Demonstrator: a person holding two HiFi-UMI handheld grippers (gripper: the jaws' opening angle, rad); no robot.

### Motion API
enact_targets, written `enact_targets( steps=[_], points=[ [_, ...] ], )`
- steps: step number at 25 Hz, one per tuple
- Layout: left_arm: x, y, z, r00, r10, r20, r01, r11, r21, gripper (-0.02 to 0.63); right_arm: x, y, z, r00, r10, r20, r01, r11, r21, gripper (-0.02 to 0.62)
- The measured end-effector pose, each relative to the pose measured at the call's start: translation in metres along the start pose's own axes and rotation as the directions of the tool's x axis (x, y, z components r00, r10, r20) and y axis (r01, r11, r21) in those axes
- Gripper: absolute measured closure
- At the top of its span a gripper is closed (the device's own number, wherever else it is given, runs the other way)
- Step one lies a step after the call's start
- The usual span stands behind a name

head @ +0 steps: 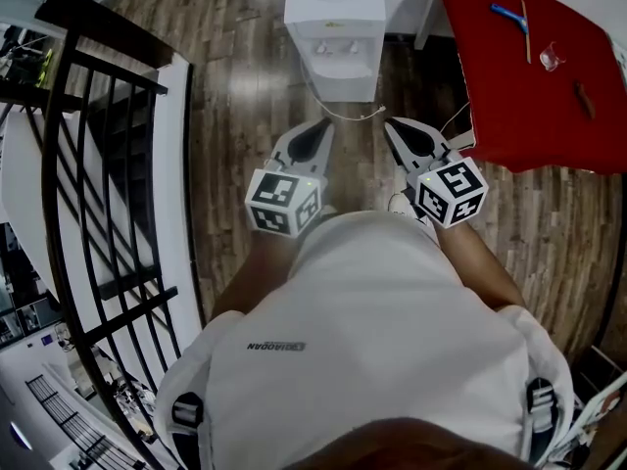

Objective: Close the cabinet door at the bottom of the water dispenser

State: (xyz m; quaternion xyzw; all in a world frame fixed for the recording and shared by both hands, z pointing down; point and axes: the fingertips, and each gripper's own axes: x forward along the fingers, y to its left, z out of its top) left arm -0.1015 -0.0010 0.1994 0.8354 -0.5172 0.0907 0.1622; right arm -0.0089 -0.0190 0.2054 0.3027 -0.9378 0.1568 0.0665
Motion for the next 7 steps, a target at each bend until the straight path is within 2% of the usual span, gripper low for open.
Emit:
enact_targets(
  steps=[7],
  points=[
    [-0.0106,0.0040,-0.0026,1.000,0.011,0.006,-0.011,1.000,0.000,0.611,0.0026,0.0107,-0.0014,1.000,0.004,-0.005,-0.005,1.000,-0.015,0.574]
  ],
)
